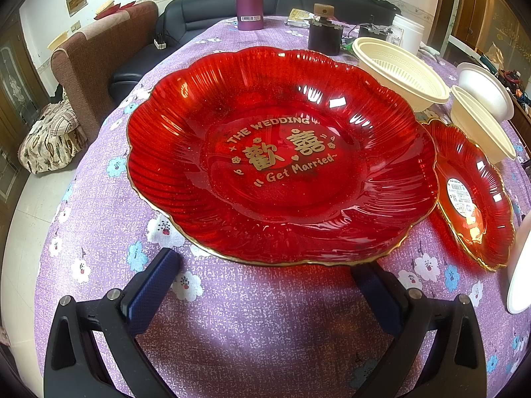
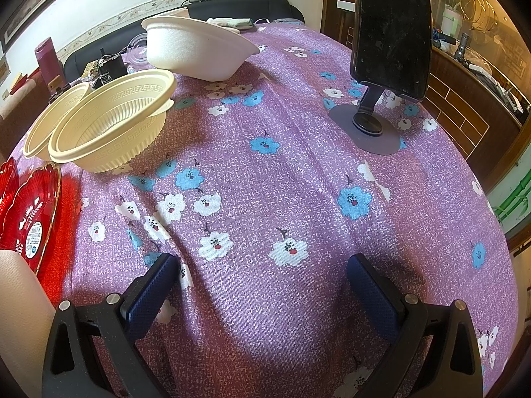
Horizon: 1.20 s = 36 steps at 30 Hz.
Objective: Organize plates and bowls
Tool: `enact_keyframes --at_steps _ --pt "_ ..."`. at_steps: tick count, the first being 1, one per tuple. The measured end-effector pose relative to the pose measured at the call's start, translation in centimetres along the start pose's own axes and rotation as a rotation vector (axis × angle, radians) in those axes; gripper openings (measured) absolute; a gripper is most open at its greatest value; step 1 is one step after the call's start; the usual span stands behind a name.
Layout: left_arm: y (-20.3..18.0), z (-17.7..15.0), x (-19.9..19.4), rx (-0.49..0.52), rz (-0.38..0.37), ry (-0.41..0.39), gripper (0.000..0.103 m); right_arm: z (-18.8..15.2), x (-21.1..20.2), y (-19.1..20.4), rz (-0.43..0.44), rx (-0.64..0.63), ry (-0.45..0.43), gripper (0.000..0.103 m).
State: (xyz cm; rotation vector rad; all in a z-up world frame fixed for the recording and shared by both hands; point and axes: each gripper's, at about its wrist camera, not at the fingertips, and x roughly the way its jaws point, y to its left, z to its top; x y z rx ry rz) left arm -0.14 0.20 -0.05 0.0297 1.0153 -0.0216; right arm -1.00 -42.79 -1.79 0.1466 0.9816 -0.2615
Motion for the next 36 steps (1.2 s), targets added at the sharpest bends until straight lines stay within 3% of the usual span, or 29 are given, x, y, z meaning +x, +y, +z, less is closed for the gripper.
enact_keyframes --at_steps 30,32,36 --pt "-0.2 -0.1 -0.3 -0.023 0.022 0.000 0.103 0.1 0.0 0.0 0.000 0.003 0.004 0.102" --pt "-0.5 -0.3 -0.8 -0.008 0.049 -0.022 0.103 0.1 -0.1 0.0 0.007 0.005 0.003 0.102" --pt "-0.4 -0.9 -3.9 -0.001 0.135 -0.152 0.103 0.4 -1.0 -0.8 0.055 0.004 0.009 0.102"
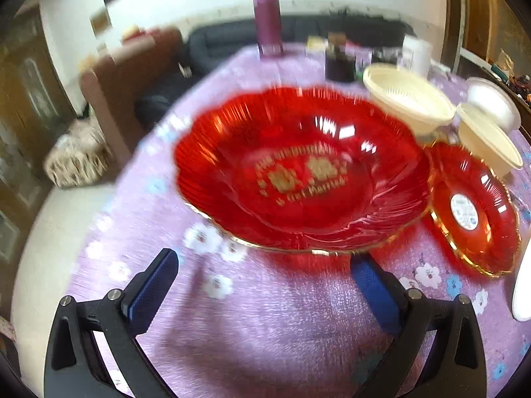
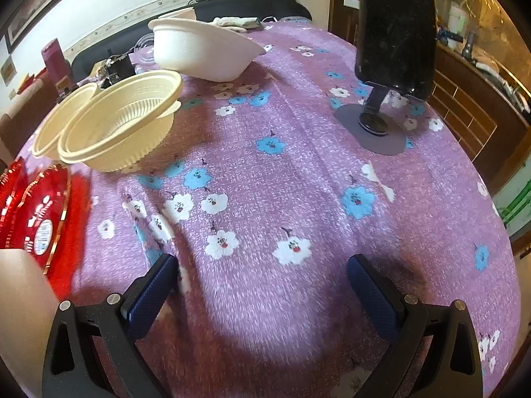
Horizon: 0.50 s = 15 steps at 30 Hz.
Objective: Organize plates and bowls
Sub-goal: 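Move the left gripper to the rim of the large red wedding plate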
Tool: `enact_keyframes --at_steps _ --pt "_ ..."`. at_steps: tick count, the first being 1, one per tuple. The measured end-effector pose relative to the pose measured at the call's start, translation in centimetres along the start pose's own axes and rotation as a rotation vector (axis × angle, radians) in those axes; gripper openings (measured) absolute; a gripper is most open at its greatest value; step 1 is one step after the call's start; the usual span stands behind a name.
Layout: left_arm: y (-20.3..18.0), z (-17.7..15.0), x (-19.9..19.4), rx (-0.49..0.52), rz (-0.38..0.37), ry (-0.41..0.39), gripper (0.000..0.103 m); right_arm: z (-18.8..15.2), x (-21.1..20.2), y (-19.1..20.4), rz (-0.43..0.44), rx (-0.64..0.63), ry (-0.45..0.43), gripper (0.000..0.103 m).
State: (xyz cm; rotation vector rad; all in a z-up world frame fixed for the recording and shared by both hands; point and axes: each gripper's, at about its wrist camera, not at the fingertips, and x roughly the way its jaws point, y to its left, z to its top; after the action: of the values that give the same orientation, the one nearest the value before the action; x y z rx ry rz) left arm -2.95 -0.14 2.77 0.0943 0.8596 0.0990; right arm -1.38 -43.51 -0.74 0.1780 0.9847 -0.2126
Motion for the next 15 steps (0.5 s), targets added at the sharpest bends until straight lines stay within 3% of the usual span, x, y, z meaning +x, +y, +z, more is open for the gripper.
enact_keyframes --at_steps 2,6,12,15 --pt "0.0 -0.3 -1.7 0.002 0.047 -0.069 0.103 0.1 -1.8 -0.6 -0.002 -0.007 -0.045 0.102" --pt "-0.5 -0.6 -3.6 0.039 0.104 -0.132 0.103 0.7 -6.2 -0.7 -0.036 -0.067 -0.151 0.102" --pt "-0.8 -0.8 -5.8 0.065 0.149 -0.210 0.103 0.7 -11.7 1.4 0.034 -0.158 -0.276 0.102" --pt "-1.0 -0.7 -6.7 0.078 0.165 -0.249 0.103 0.6 -13.7 2.5 0.147 -0.158 -0.309 0.103"
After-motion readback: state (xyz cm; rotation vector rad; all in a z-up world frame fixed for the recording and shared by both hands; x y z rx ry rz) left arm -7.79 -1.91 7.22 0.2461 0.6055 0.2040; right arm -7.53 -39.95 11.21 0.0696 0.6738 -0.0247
